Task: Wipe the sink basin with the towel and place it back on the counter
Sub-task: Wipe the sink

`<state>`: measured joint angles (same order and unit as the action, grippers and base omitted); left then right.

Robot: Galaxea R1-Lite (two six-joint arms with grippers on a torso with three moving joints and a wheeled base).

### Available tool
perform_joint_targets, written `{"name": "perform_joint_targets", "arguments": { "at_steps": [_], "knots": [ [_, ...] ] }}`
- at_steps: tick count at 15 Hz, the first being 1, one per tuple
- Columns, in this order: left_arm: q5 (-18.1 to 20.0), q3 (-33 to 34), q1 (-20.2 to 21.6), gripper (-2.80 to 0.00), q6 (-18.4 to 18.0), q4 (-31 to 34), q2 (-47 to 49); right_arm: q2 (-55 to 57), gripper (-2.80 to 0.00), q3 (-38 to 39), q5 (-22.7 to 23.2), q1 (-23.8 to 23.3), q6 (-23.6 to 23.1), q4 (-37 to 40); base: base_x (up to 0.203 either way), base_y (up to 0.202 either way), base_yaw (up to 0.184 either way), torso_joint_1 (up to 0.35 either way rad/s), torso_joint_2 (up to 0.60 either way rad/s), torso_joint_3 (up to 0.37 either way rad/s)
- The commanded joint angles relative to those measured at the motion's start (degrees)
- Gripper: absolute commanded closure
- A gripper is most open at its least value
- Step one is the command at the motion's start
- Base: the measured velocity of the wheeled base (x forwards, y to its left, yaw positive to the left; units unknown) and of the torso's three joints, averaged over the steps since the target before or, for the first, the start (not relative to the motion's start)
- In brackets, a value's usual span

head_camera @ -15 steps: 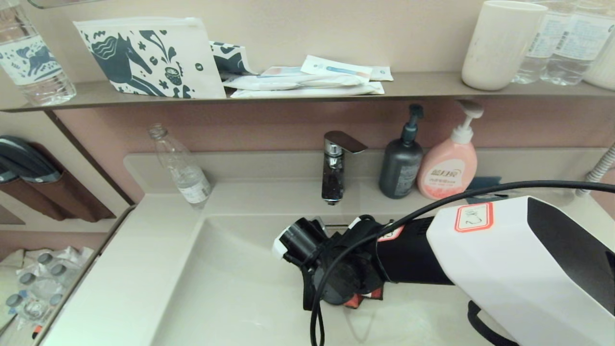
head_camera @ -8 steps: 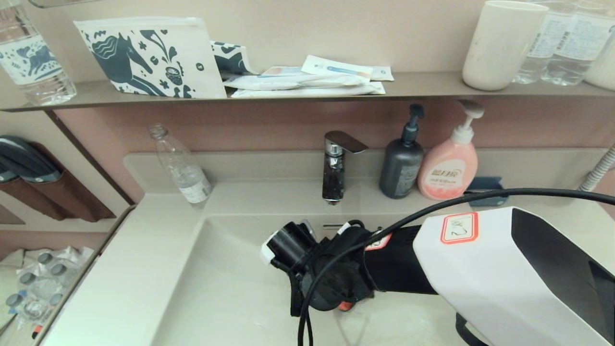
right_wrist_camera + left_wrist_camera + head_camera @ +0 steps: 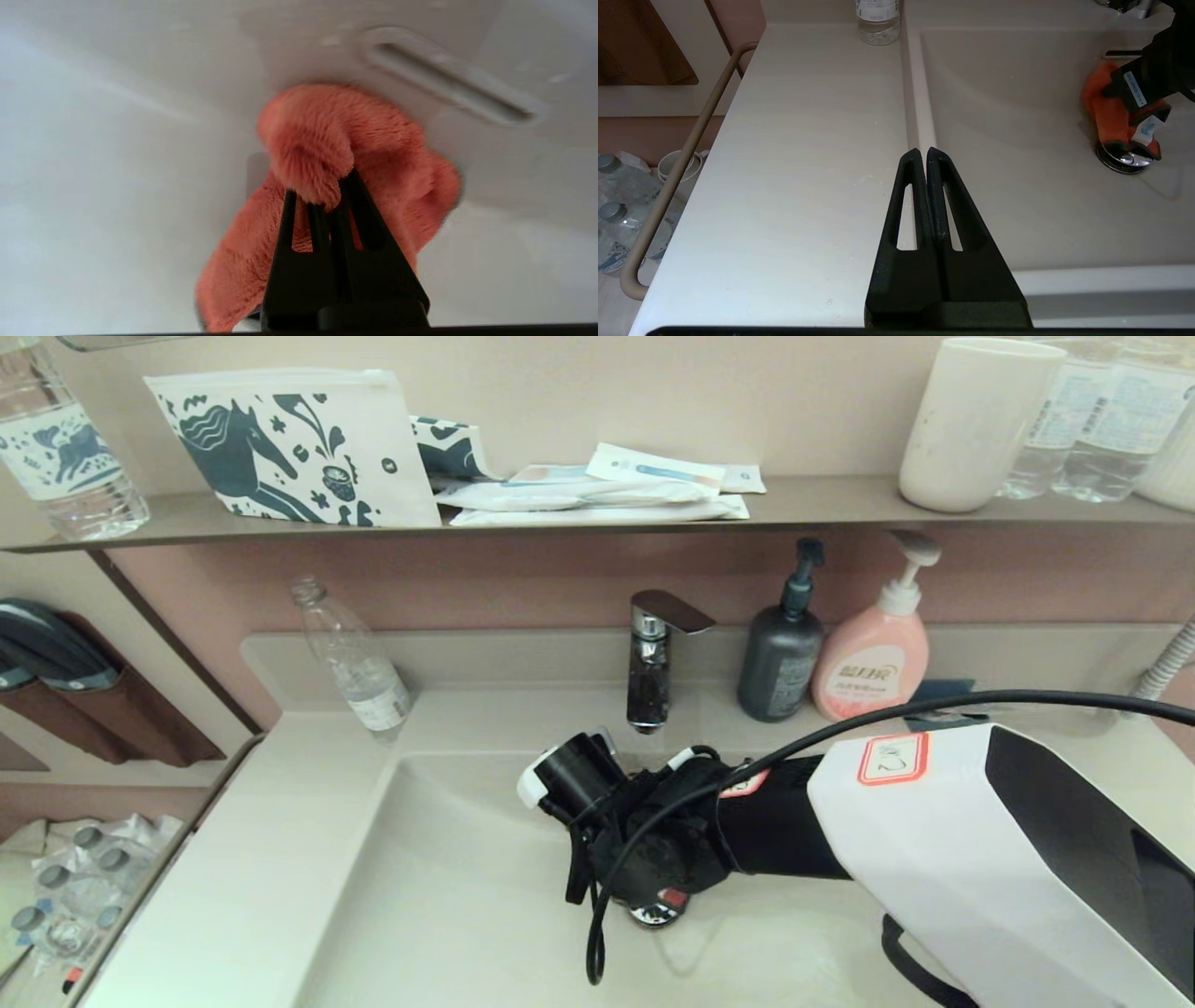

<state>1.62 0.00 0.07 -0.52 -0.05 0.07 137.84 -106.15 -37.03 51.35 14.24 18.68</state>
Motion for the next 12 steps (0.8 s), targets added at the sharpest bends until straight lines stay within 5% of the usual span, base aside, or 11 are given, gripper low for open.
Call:
{"name": "perform_joint_targets", "arguments": {
  "at_steps": [1, 12],
  "knots": [
    [0.0, 0.0, 0.0, 0.00, 0.0, 0.0, 0.0, -1.3, 0.00, 1.4, -0.8, -1.3, 0.2, 0.2, 0.000, 0.000, 0.000, 0.000, 0.00, 0.000],
    [0.0, 0.0, 0.0, 0.00, 0.0, 0.0, 0.0, -13.7, 0.00, 18.1, -3.4, -6.9, 0.6, -1.7, 0.000, 0.000, 0.000, 0.000, 0.00, 0.000]
  ]
}}
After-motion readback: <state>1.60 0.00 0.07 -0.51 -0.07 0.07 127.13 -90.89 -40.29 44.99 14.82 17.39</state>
